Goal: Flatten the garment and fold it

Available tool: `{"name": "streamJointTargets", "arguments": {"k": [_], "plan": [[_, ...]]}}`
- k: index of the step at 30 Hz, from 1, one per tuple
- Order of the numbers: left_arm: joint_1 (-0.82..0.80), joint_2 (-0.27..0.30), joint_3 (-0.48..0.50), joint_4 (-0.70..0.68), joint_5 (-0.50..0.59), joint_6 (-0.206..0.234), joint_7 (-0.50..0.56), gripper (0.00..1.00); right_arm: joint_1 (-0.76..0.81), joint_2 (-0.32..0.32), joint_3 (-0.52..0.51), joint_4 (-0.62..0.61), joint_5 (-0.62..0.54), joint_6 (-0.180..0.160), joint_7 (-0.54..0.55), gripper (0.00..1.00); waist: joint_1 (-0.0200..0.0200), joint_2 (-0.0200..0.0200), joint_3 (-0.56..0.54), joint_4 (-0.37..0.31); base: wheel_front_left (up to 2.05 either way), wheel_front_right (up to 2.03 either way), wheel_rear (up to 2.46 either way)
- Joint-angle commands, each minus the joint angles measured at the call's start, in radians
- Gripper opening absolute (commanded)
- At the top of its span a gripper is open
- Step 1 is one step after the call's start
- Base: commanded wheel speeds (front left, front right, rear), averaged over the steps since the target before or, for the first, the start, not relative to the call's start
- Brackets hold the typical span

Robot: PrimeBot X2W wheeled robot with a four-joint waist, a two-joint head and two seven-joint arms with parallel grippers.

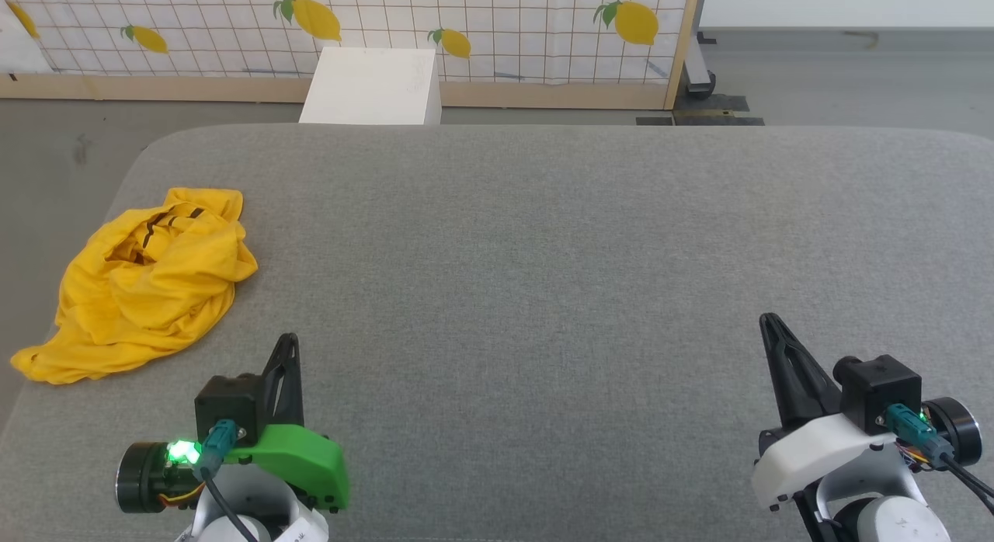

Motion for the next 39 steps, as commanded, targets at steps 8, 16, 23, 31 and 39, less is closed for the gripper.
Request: {"name": "streamJointTargets", "arguments": {"k": [8,16,23,31,39], "plan": [[0.012,-0.003,0.002,-0.003,0.01,0.006,0.001,0.0,0.012,0.001,0.002,-0.005,-0.006,-0.001,0.003,0.0,0.0,-0.0001,0.0,0.0,0.0,0.0,0.0],[0.012,-0.003,0.002,-0.003,0.01,0.006,0.001,0.0,0.012,0.001,0.002,-0.005,-0.006,-0.001,0.003,0.0,0.0,-0.0001,0.0,0.0,0.0,0.0,0.0],[0.0,0.0,0.0,0.0,0.0,0.0,0.0,1.0,0.0,0.0,0.0,0.0,0.0,0.0,0.0,1.0,0.0,-0.0001,0.0,0.0,0.0,0.0,0.0],[0.002,0.0,-0.006,0.007,-0.012,0.0,-0.009,1.0,0.007,0.0,-0.003,0.011,0.015,0.0,-0.009,1.0,0.0,-0.0001,-0.003,-0.001,0.0,0.0,0.0],[0.003,0.0,-0.015,0.023,-0.029,0.001,-0.025,1.0,0.015,0.0,-0.01,0.03,0.034,0.0,-0.026,1.0,0.0,-0.0001,-0.007,-0.002,0.0,0.0,0.0]]}}
